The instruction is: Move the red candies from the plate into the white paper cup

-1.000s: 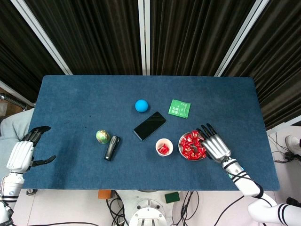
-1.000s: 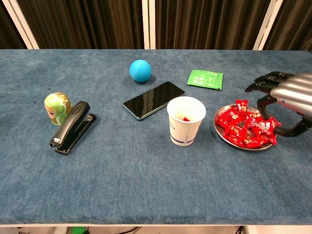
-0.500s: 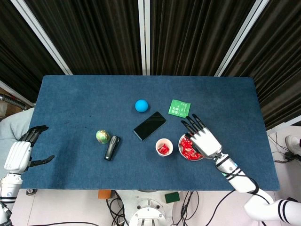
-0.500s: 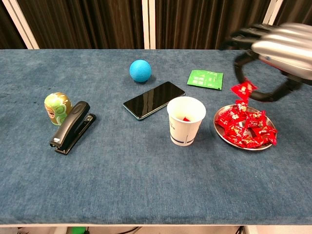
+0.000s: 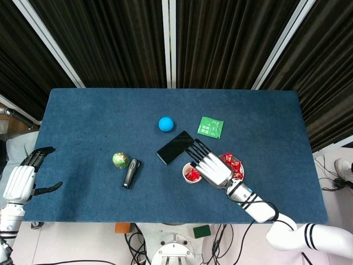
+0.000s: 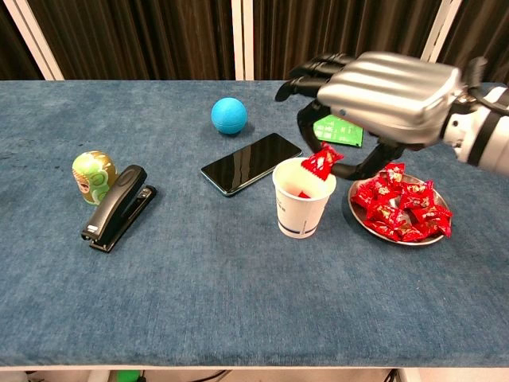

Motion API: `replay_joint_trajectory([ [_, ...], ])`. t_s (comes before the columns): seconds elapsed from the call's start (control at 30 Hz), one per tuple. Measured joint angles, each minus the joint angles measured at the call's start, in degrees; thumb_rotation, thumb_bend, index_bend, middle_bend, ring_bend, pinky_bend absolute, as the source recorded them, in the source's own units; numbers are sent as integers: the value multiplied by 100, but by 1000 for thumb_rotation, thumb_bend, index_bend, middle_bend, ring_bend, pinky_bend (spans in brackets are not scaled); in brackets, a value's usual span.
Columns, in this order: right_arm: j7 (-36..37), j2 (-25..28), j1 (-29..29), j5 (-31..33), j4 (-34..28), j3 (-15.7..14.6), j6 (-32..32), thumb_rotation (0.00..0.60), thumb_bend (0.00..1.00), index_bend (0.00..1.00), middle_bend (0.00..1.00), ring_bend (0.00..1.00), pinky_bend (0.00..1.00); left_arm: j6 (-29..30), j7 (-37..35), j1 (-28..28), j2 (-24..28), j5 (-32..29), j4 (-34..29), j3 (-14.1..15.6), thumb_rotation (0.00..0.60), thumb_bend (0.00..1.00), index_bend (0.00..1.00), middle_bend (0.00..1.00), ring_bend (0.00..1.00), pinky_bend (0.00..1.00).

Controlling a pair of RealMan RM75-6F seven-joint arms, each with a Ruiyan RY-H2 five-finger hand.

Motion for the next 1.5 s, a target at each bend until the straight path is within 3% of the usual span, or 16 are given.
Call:
replay_joint_trajectory([
  [0.2, -71, -132, 134, 95, 49, 23, -106, 600, 318, 342, 86, 0, 0, 2, -57, 15, -23, -10, 55, 5, 600, 61, 178, 155, 125, 248],
  [0.43, -54, -99, 137, 37, 4, -36, -5, 600, 315, 246, 86, 0, 0, 9, -108, 26, -39, -7, 109, 7, 600, 61, 178, 155, 126, 249],
  [0.73, 37, 283, -174, 13, -64, -165, 440, 600, 315, 312, 86, 0, 0, 27, -130, 38, -71, 26, 135, 24, 600, 61, 178, 155, 125, 248],
  [0.97, 213, 535, -500, 351, 174, -307, 579, 600, 313, 381, 85, 0, 0, 3, -123, 11, -109, 72, 147, 39, 600, 62, 178, 155, 125, 248],
  [1.5, 94, 460, -725, 1411, 529, -456, 139, 600, 302, 439, 79, 0, 0, -33, -141, 4, -130, 68, 185, 59, 600, 62, 178, 155, 125, 248],
])
